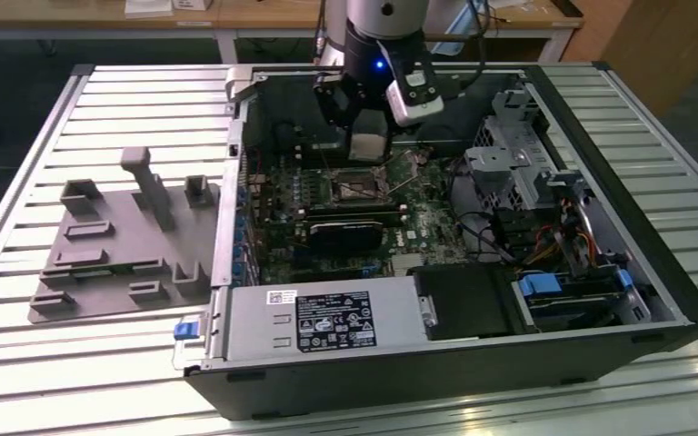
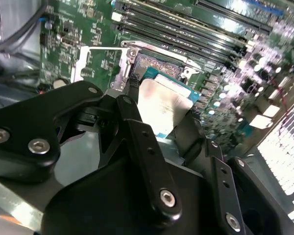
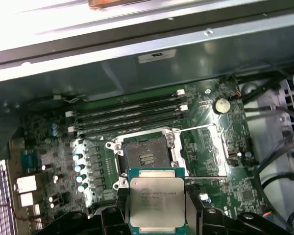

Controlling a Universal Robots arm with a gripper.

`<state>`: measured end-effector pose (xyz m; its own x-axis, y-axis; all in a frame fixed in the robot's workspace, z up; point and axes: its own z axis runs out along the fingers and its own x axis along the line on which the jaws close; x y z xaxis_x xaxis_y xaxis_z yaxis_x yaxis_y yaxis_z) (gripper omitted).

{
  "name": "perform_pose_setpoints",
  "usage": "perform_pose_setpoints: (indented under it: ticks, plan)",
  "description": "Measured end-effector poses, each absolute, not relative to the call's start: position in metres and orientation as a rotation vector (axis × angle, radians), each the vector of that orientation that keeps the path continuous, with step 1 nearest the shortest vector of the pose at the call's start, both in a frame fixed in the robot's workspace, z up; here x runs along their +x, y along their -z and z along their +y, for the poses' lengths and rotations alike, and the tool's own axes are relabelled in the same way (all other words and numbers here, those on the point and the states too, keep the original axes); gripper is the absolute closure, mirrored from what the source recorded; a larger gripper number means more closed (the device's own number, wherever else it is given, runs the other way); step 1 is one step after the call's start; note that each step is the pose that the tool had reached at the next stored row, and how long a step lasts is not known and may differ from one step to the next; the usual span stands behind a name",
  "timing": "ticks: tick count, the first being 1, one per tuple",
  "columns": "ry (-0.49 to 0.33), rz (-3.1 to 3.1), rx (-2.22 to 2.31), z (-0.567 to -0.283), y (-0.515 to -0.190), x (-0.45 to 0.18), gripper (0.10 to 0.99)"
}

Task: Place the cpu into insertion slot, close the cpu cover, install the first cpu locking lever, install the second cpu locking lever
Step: 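Place the cpu into insertion slot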

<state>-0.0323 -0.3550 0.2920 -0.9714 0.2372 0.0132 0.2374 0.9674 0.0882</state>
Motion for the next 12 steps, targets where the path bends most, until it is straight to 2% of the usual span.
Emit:
perform_pose_setpoints:
  ticks: [12]
  plan:
    - [0.140,-3.063,-0.716,-0.3550,-0.2840,-0.0322,0.549]
